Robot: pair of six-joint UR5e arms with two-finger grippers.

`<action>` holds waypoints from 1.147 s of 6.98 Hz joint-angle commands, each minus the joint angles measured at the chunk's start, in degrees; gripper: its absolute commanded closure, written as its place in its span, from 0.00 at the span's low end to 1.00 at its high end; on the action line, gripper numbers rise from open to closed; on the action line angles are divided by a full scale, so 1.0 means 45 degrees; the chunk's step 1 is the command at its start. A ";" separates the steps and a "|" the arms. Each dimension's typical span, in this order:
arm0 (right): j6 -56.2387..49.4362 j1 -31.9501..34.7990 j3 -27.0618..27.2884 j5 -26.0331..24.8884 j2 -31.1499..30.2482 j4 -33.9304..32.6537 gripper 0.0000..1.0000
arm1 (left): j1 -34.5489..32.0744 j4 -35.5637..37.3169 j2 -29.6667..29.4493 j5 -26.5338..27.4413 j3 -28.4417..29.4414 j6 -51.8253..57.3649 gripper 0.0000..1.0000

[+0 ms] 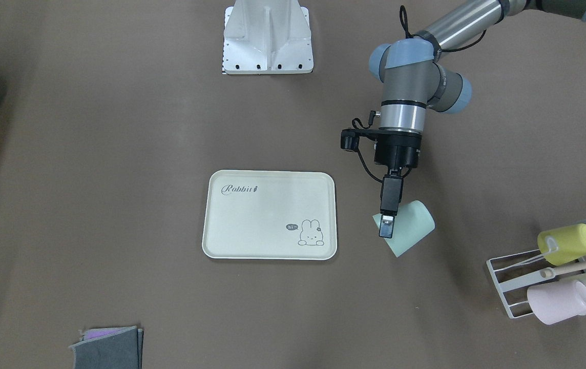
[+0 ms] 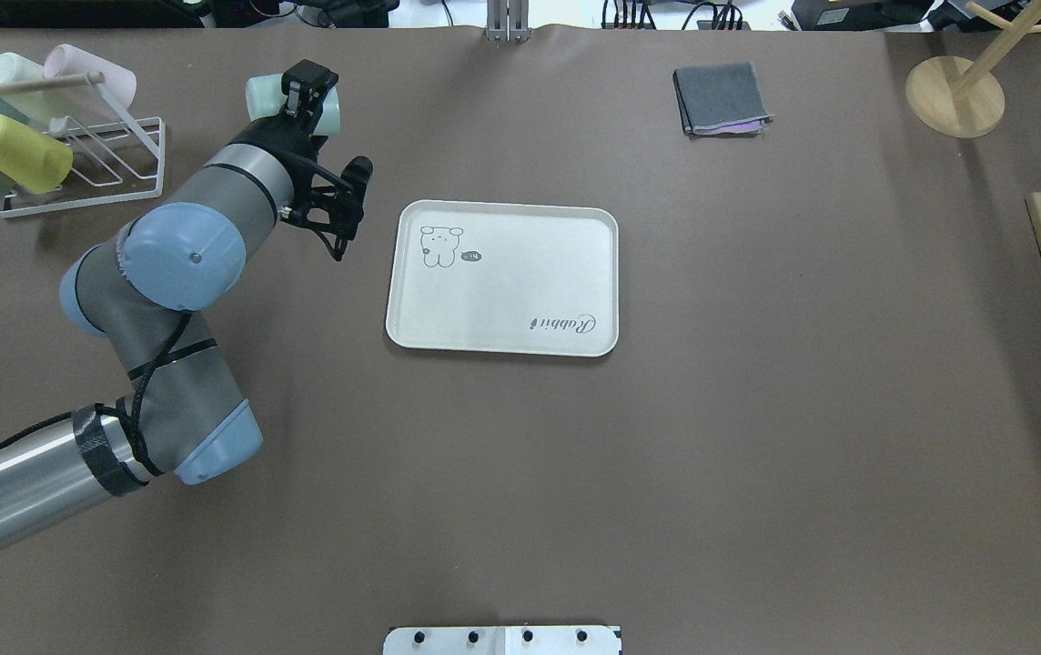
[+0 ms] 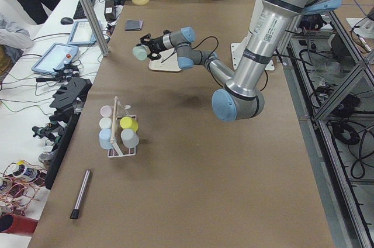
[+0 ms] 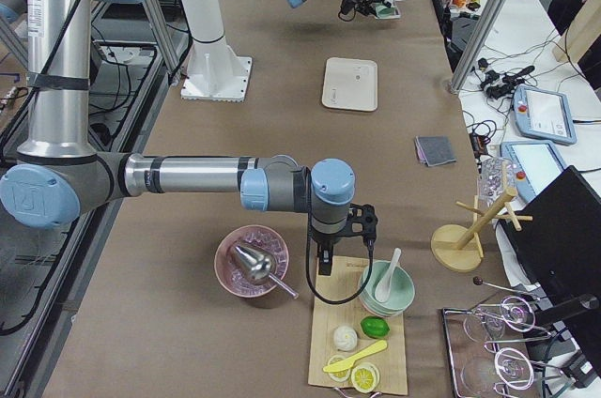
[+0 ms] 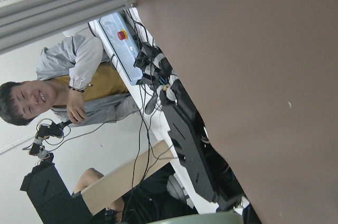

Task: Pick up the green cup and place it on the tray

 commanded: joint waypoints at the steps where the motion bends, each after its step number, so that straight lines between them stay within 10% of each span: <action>1: -0.0010 0.0000 -0.0160 0.0016 -0.0024 0.0016 0.00 | 0.0665 0.0178 -0.0397 -0.0015 0.0024 -0.1096 0.26; 8: 0.0108 0.0000 -0.0278 -0.0042 0.0054 -0.0004 0.00 | 0.2523 0.0003 -0.1120 -0.0074 0.1017 -0.6325 0.29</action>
